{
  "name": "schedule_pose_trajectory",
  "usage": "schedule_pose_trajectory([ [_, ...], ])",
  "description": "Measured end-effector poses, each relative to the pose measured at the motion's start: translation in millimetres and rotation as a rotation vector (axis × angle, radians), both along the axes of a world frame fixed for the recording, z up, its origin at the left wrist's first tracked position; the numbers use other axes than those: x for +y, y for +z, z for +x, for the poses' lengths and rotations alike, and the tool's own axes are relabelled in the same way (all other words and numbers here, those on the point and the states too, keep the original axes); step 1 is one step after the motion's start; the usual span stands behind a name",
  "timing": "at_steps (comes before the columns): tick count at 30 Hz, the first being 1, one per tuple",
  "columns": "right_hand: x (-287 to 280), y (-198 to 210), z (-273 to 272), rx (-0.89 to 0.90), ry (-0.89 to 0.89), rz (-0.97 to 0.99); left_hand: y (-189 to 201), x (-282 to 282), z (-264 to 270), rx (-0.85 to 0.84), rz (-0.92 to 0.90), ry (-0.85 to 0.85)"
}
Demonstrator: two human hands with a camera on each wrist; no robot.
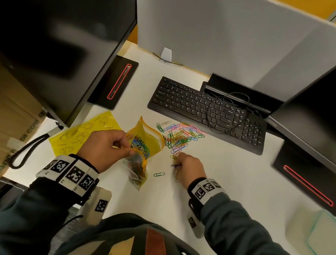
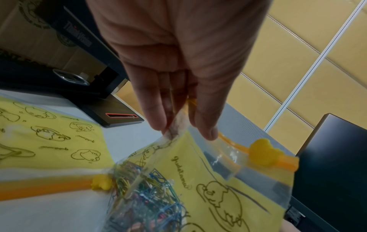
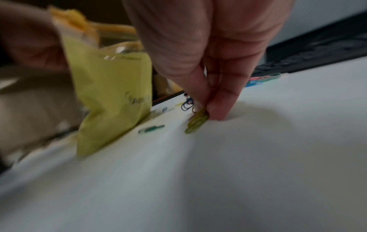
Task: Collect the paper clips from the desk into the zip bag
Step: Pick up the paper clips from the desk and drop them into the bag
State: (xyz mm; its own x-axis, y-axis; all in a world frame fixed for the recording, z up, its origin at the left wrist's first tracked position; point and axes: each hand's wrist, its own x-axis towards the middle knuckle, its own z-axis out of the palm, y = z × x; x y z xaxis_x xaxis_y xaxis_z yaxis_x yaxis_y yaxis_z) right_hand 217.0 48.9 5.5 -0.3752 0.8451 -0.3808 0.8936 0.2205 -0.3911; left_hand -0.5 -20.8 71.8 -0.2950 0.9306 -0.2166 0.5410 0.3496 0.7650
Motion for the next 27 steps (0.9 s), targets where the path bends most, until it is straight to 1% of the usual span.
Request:
schedule_pose_trajectory([
  [3, 4, 10, 3, 0.227, -0.285, -0.043, 0, -2, -2, 0.003, -0.011, -0.012],
  [5, 7, 28, 1, 0.390, -0.393, -0.020, -1, -2, -3, 0.019, -0.011, -0.013],
  [8, 12, 65, -15, 0.621, -0.411, 0.016, -1, -2, -1, 0.017, -0.013, -0.016],
  [9, 14, 75, -23, 0.693, -0.392, 0.017, 0, -1, 0, 0.013, -0.010, -0.018],
  [11, 13, 89, -38, 0.750, -0.301, 0.038, 1, 0, 2, 0.008, -0.002, -0.022],
  [13, 8, 92, -49, 0.695, -0.183, 0.032, 2, 1, 5, 0.000, 0.004, -0.034],
  [14, 6, 90, -50, 0.658, -0.151, 0.033, 2, 1, 5, -0.002, 0.004, -0.039],
  [16, 7, 81, -43, 0.611, -0.186, 0.053, 1, 1, 5, -0.010, 0.000, -0.041],
  [17, 10, 74, -34, 0.557, -0.205, 0.084, 0, 0, 5, -0.016, -0.003, -0.040],
  [18, 12, 65, -24, 0.442, -0.189, 0.105, 0, -1, 4, -0.022, -0.004, -0.039],
  [19, 13, 55, -13, 0.266, -0.122, 0.092, -1, -2, 3, -0.026, -0.005, -0.038],
  [20, 12, 44, -2, 0.084, -0.025, 0.044, -1, -3, 3, -0.027, -0.004, -0.036],
  [21, 8, 34, 8, -0.058, 0.072, -0.012, -1, -4, 2, -0.024, 0.000, -0.038],
  [22, 4, 25, 15, -0.133, 0.143, -0.045, 0, -5, 2, -0.015, 0.002, -0.041],
  [24, -3, 15, 22, -0.134, 0.182, -0.067, 0, -6, 2, -0.005, 0.004, -0.036],
  [27, -1, 6, 14, -0.125, 0.191, -0.040, 0, -7, 3, 0.001, -0.010, -0.036],
])
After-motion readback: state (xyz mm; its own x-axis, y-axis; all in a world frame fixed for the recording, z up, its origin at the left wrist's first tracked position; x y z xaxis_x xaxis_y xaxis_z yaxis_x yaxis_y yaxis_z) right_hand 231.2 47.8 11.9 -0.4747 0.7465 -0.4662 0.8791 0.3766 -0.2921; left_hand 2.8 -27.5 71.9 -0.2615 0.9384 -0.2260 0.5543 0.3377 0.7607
